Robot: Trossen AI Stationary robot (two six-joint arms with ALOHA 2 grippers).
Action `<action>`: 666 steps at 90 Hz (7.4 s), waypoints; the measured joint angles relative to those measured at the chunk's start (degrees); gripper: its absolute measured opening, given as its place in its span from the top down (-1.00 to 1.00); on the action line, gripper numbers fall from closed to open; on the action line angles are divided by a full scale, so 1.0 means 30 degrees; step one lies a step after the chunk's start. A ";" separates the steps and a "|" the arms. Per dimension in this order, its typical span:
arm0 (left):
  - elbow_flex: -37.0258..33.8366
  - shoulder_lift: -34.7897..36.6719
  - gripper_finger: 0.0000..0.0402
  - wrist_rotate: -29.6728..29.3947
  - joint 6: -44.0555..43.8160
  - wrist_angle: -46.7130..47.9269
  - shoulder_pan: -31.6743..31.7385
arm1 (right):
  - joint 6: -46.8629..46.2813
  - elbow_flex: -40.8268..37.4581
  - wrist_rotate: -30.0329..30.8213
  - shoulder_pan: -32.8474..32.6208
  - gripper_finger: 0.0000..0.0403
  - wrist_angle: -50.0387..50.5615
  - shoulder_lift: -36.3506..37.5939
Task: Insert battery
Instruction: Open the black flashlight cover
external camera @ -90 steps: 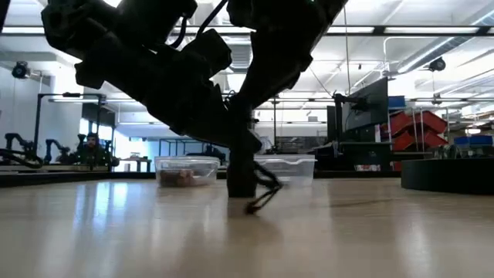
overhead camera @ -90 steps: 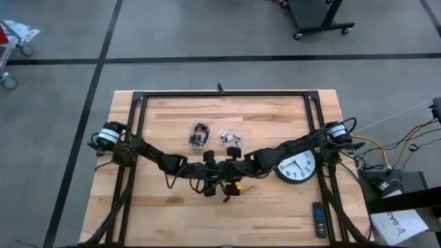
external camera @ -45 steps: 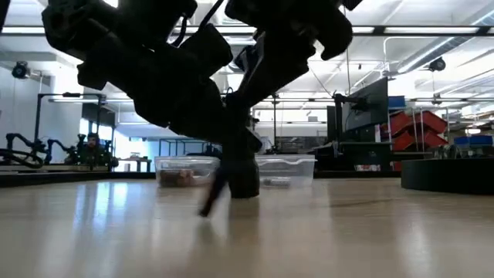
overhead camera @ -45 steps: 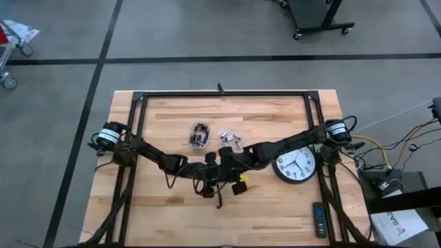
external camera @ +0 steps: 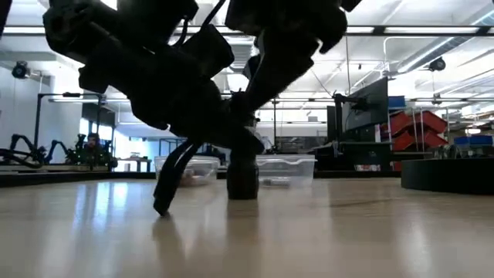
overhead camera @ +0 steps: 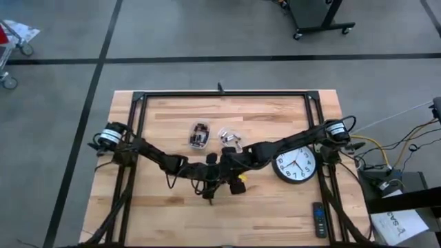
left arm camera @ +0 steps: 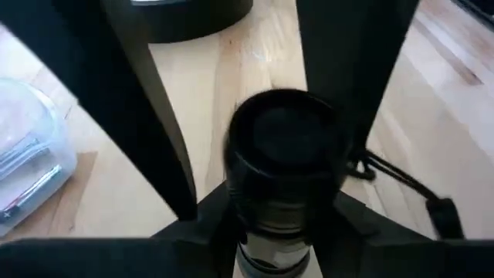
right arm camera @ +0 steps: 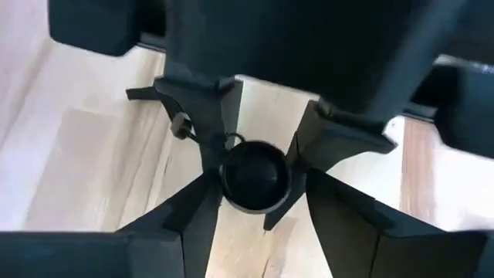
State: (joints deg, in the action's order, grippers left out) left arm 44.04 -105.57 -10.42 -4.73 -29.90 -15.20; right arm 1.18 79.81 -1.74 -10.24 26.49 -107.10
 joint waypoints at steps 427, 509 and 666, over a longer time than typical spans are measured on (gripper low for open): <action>-0.3320 -0.2299 0.53 -0.0839 -0.1353 -1.1514 -0.0146 | -1.3715 0.2049 0.2764 -0.0765 0.24 0.2985 0.0017; -0.3327 -0.2313 0.53 -0.1463 -0.1473 -1.1456 -0.0146 | -1.3682 0.2053 0.3593 -0.0838 -0.19 0.3002 -0.0318; -0.3327 -0.2320 0.53 -0.1730 -0.0938 -1.1354 -0.0160 | -1.0620 0.2703 0.2064 -0.0707 0.18 0.3079 -0.1243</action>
State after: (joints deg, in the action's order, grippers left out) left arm 34.06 -112.53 -15.61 -7.54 -63.96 -15.68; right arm -30.67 87.92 4.45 -12.36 35.73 -110.83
